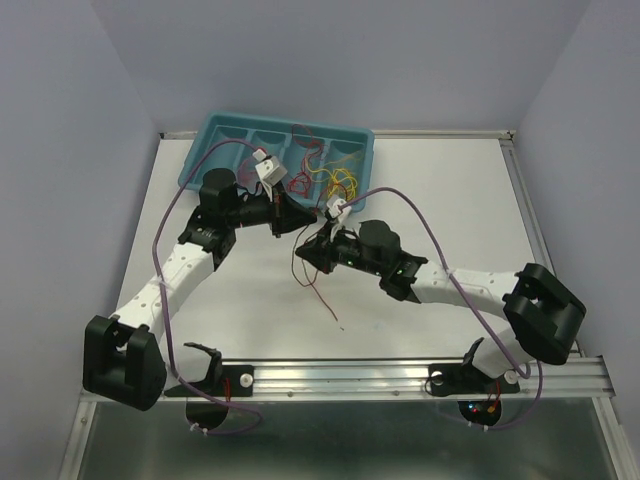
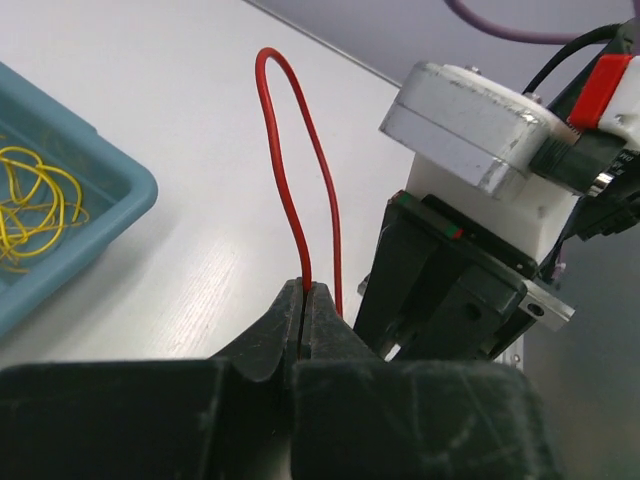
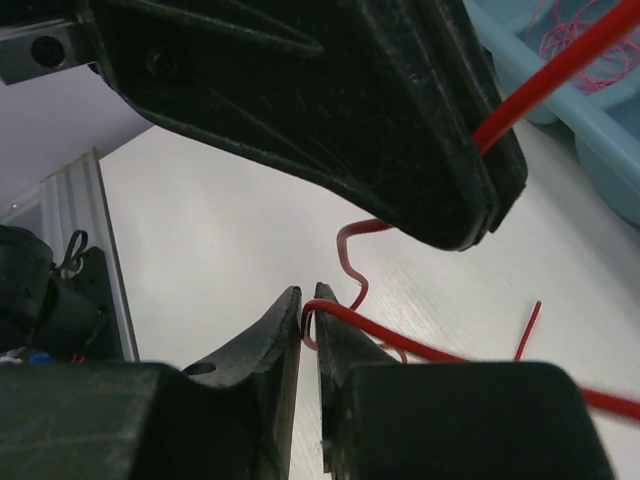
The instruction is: Untangle the cables
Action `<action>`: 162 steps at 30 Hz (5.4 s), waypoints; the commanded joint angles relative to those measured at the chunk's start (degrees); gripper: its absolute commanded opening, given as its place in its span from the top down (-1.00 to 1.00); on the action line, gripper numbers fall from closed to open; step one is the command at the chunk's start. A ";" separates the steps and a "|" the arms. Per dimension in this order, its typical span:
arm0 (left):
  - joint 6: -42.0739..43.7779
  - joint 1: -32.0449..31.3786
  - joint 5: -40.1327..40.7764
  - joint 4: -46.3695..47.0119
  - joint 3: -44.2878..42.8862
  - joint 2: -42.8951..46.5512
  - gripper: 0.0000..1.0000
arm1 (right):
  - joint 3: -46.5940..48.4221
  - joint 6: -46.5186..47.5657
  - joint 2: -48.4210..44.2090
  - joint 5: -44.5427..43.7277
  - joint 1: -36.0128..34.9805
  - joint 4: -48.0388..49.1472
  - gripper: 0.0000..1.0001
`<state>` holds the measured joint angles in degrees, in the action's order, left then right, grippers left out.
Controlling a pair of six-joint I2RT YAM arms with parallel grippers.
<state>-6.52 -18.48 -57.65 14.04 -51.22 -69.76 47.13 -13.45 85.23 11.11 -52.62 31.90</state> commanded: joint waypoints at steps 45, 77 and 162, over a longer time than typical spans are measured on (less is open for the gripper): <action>-9.21 -2.70 -4.14 10.21 0.33 -1.44 1.00 | 2.96 4.31 2.39 -13.58 -1.26 5.01 0.20; 5.47 12.15 8.36 -5.86 -9.68 11.58 -0.98 | 15.00 -3.51 -3.76 4.08 -1.43 -23.19 0.99; 14.43 -0.68 18.18 -23.10 -15.84 -9.71 1.00 | 5.66 5.89 -10.01 -11.48 -5.56 -14.47 0.95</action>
<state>8.69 -19.53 -40.12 -12.19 -67.85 -84.66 45.93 -8.36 70.61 -3.60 -57.49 23.03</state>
